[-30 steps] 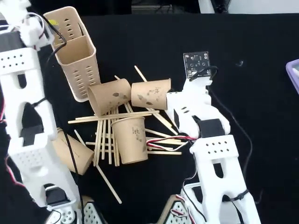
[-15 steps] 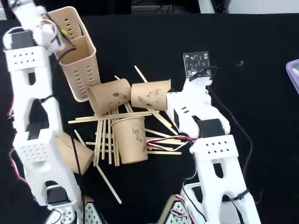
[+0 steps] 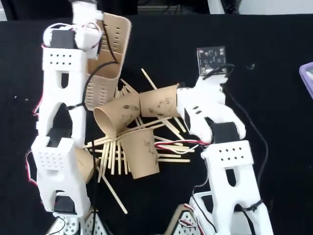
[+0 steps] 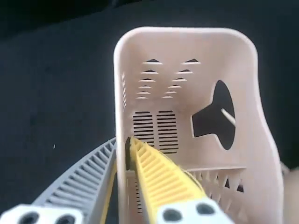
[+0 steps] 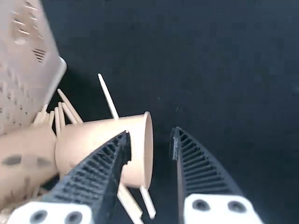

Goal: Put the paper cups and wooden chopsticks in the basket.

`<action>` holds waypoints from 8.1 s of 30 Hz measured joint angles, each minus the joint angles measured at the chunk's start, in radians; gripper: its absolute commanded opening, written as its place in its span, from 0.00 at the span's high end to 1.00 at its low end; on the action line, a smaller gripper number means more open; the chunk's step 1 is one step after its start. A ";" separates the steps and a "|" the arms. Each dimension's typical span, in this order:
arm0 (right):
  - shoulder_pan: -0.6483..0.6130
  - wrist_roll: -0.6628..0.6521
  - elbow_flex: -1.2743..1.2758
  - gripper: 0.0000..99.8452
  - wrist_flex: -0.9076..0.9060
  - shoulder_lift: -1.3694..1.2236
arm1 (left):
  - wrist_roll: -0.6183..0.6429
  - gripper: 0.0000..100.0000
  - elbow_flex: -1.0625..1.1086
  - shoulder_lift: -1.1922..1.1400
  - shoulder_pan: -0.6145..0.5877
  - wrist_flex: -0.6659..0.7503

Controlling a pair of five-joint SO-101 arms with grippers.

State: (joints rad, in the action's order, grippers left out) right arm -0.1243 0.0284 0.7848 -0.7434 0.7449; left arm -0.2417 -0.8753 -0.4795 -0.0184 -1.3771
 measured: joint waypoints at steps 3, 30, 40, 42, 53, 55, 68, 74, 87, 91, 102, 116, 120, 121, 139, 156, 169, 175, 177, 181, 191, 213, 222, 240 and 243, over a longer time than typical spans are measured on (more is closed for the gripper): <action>0.000 0.000 -0.043 0.85 0.028 0.000 | -0.107 0.97 -0.009 0.002 0.032 -0.023; -0.092 -0.035 -0.384 0.81 0.304 -0.632 | -0.264 0.97 -0.140 0.000 0.235 -0.249; -0.055 -0.080 -0.384 0.99 0.362 -0.690 | -0.264 0.97 -0.140 -0.002 0.238 -0.245; -0.055 -0.080 -0.384 0.99 0.351 -0.690 | -0.264 0.97 -0.140 -0.002 0.238 -0.245; -0.051 -0.069 -0.400 0.99 0.322 -0.661 | -0.147 0.82 -0.397 -0.038 0.193 -0.265; -0.051 -0.037 -0.411 0.99 0.293 -0.661 | -0.075 0.73 -0.500 -0.038 0.169 -0.290; -0.029 0.009 -0.410 0.99 0.138 -0.669 | 0.255 0.75 -0.674 -0.020 -0.058 -0.381; -0.031 0.009 -0.436 0.99 0.138 -0.669 | 0.259 0.75 -0.479 -0.021 -0.055 -0.381; -0.064 -0.035 -0.497 0.99 0.100 -0.669 | 0.175 0.75 0.422 0.609 -0.058 -0.218; -0.064 -0.035 -0.497 0.99 0.100 -0.669 | 0.178 0.75 0.781 0.704 -0.117 0.054; -0.064 -0.035 -0.497 0.99 0.100 -0.669 | 0.368 0.75 1.040 0.735 -0.101 0.470; -0.064 -0.035 -0.497 0.99 0.095 -0.669 | 0.374 0.79 1.046 0.641 -0.100 0.512; -0.072 -0.035 -0.497 0.99 0.034 -0.647 | 0.374 0.97 1.049 0.583 -0.097 0.512; -0.074 -0.035 -0.497 0.99 0.011 -0.641 | 0.376 0.95 1.049 0.583 -0.095 0.493; -0.098 -0.040 -0.497 0.99 -0.331 -0.440 | 0.255 0.97 0.839 0.572 -0.078 0.005; -0.097 -0.092 -0.497 0.99 -0.112 -0.408 | 0.250 0.97 0.640 0.506 -0.083 0.011; -0.095 -0.092 -0.608 0.99 -0.021 -0.543 | 0.308 0.97 0.600 0.494 -0.087 0.212; -0.095 -0.092 -0.652 0.99 -0.005 -0.689 | 0.338 0.97 0.690 0.494 -0.097 0.296; -0.095 -0.092 -0.655 0.99 -0.015 -0.690 | 0.338 0.97 0.755 0.494 -0.104 0.319; -0.095 -0.092 -0.666 0.99 -0.095 -0.686 | 0.338 0.97 0.815 0.503 -0.106 0.316; -0.097 -0.092 -0.618 0.99 -0.224 -0.620 | 0.284 0.97 0.812 0.505 -0.104 0.137; -0.097 -0.092 -0.508 0.99 -0.199 -0.485 | 0.229 0.89 0.718 0.497 -0.103 0.023; -0.072 -0.092 -0.508 0.96 -0.049 -0.532 | 0.227 0.83 0.718 0.497 -0.118 0.164; -0.106 -0.092 -0.615 0.84 0.008 -0.664 | 0.236 0.79 0.720 0.470 -0.126 0.359; -0.107 -0.092 -0.657 0.99 0.008 -0.720 | 0.264 0.80 0.718 0.417 -0.137 0.391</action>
State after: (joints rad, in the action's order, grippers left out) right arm -0.2317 -0.0637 0.1281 -0.7357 0.0253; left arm 0.0222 -0.1573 -0.0621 -0.1550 -0.9858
